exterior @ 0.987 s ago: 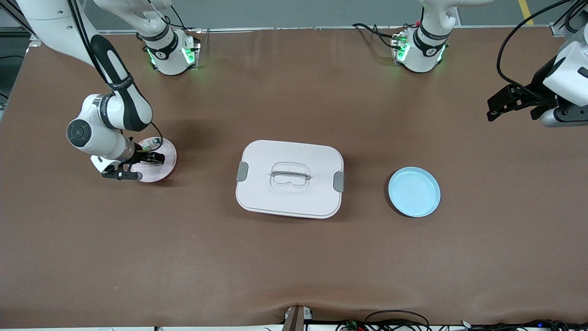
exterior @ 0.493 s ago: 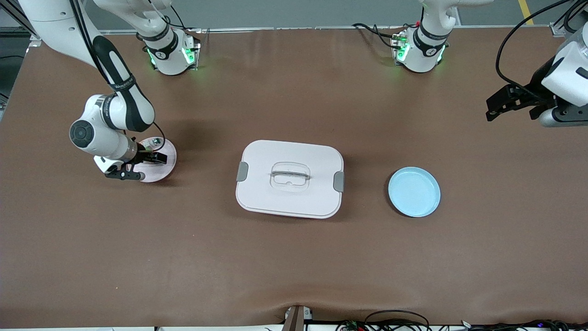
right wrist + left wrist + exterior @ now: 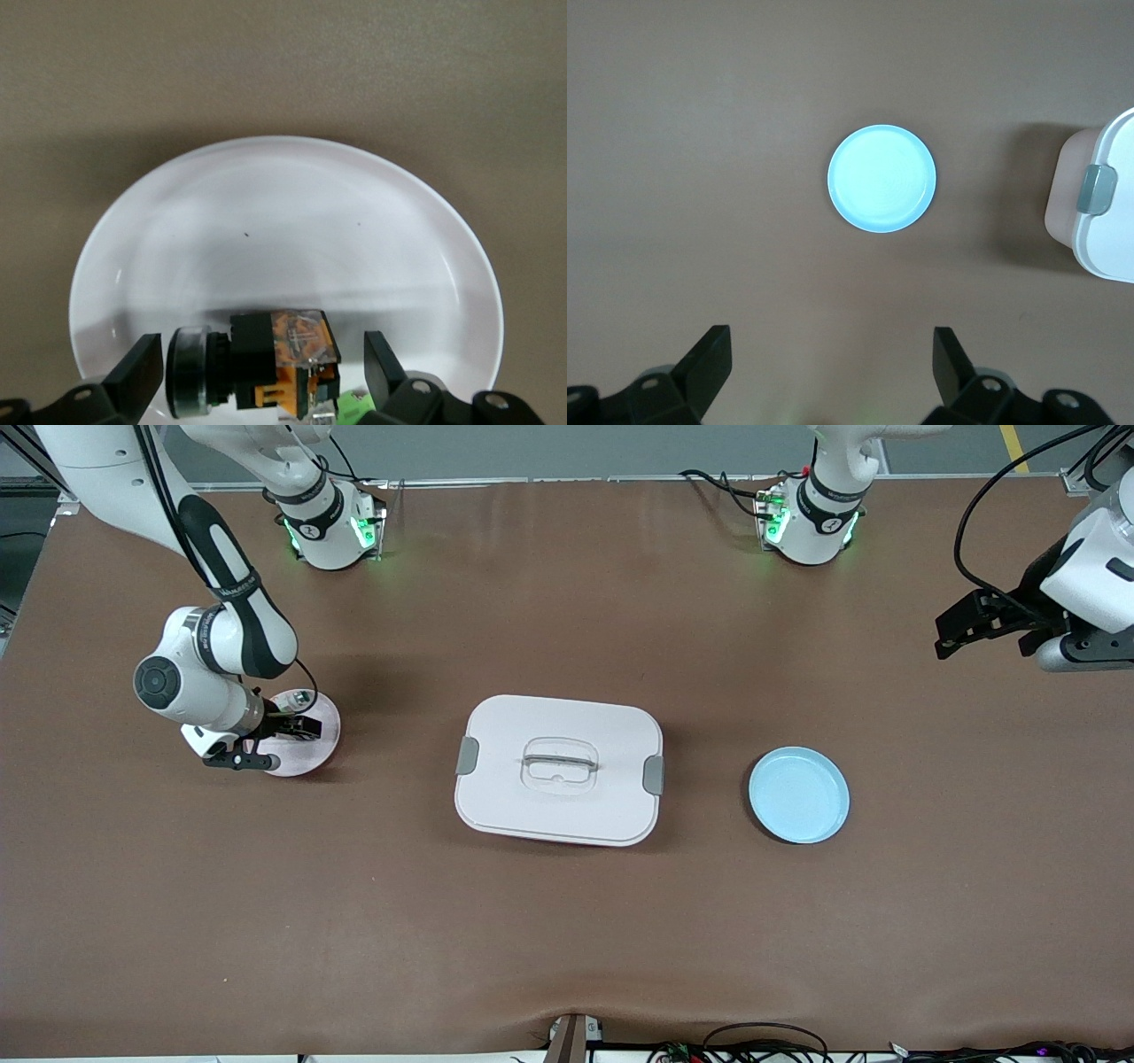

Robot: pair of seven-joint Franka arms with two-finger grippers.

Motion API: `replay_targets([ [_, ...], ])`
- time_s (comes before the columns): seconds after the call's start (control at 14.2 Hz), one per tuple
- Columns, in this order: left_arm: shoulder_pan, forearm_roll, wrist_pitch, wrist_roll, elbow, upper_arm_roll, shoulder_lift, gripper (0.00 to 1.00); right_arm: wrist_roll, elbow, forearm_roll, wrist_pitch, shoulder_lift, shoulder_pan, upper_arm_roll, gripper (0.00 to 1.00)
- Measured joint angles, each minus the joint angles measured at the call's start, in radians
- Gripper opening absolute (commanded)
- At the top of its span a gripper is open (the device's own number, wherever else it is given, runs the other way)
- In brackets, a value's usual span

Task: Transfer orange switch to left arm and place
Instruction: 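Lower the right gripper and close it on the orange switch, then lift the orange switch off the white plate with the right gripper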

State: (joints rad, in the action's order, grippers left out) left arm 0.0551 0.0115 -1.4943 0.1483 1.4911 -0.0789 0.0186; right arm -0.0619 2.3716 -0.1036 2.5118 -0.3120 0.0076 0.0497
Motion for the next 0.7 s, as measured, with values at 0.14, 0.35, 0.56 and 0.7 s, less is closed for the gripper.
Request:
replay_targets([
  [0.14, 0.001, 0.0, 0.0, 0.0, 0.0, 0.0, 0.0, 1.0, -0.004, 0.004, -0.002, 0.0, 0.0, -0.002, 0.001, 0.97],
  [0.35, 0.001, 0.0, 0.0, 0.0, 0.001, 0.0, 0.002, 1.0, -0.007, 0.006, -0.012, 0.0, 0.0, -0.002, 0.0, 0.66],
  [0.56, 0.001, 0.0, 0.0, 0.0, 0.002, 0.0, 0.003, 1.0, -0.008, 0.006, -0.013, 0.0, 0.0, -0.002, -0.001, 0.33],
  [0.7, 0.001, 0.0, 0.0, 0.0, 0.002, -0.001, 0.004, 1.0, -0.009, 0.006, -0.013, 0.001, 0.0, -0.001, -0.002, 0.27],
])
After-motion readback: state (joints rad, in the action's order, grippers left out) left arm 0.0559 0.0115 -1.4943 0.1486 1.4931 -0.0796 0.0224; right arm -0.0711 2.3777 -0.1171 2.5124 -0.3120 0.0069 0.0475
